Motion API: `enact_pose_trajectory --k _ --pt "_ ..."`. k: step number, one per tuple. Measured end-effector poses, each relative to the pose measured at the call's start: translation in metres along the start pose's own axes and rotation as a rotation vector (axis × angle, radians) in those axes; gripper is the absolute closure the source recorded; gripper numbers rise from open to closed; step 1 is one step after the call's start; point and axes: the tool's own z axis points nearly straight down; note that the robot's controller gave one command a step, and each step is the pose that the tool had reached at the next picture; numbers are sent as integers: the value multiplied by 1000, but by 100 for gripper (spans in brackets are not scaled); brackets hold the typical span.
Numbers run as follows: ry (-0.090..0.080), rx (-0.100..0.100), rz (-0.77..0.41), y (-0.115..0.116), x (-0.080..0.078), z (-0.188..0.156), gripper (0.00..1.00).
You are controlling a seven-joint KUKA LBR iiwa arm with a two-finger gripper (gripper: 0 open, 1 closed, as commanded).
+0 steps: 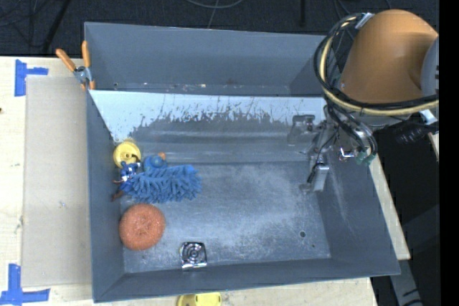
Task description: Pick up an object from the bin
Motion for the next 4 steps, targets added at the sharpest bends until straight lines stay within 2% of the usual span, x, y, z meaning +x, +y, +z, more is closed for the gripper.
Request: enact_pose_trajectory --k 1,2,3,4 --pt "-8 0 -1 0 -1 -5 0" --pt "-14 3 -90 16 -15 16 0" --pt "-8 0 -86 43 -22 52 0" --pt "-8 -1 96 59 -27 57 0"
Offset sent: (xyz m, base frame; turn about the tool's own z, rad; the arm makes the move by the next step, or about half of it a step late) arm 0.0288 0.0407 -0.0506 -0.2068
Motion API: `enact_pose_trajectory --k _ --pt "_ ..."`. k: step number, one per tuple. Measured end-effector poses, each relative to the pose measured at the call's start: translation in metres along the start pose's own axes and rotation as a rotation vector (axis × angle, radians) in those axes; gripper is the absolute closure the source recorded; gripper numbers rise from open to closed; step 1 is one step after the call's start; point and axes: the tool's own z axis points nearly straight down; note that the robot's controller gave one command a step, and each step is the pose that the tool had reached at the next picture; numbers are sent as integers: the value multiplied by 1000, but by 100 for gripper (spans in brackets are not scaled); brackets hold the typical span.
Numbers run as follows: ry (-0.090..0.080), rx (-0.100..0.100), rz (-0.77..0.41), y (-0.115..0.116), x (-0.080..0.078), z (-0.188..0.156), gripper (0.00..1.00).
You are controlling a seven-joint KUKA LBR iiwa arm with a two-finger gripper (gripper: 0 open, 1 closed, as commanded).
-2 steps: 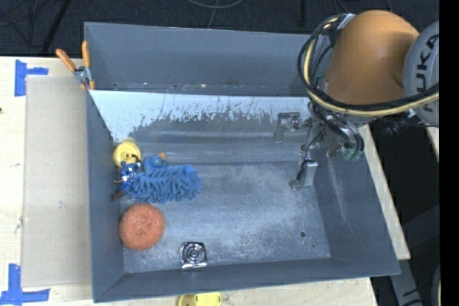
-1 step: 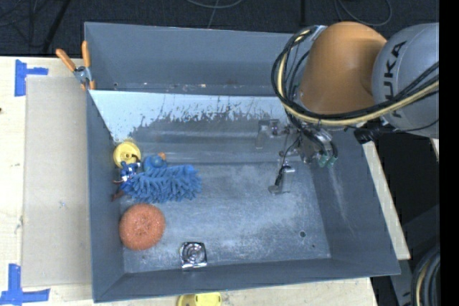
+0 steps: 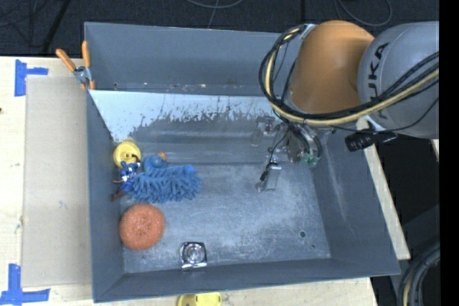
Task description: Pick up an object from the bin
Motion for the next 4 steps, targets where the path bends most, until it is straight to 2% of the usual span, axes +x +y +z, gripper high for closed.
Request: enact_pose_trajectory --k 1,2,3,4 --pt "-4 1 -154 53 -11 13 0" --pt "-6 -1 -319 83 -4 59 0" --pt "4 1 -317 105 1 88 0" --pt "-3 -1 -218 130 -2 98 0"
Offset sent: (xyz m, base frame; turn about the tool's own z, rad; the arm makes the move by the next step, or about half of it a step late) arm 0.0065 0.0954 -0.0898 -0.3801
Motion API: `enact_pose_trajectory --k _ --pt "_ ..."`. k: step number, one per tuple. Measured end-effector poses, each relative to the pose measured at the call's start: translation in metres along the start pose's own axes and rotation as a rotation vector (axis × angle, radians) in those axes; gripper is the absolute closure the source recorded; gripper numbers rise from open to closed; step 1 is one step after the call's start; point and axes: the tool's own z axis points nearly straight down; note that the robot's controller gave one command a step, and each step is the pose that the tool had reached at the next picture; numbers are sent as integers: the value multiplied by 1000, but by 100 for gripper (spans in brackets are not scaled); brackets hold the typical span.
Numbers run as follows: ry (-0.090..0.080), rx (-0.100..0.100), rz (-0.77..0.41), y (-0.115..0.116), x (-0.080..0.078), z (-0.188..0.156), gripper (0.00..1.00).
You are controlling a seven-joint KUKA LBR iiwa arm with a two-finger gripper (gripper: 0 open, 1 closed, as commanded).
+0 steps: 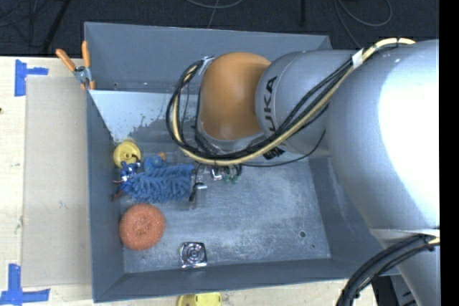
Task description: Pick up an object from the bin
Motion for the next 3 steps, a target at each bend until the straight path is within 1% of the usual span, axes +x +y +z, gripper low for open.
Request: enact_pose_trajectory --k 1,2,3 --pt "0 0 -176 7 -9 19 100" --pt "0 0 -176 7 -9 19 100" --pt "1 1 -180 -1 8 -93 100"
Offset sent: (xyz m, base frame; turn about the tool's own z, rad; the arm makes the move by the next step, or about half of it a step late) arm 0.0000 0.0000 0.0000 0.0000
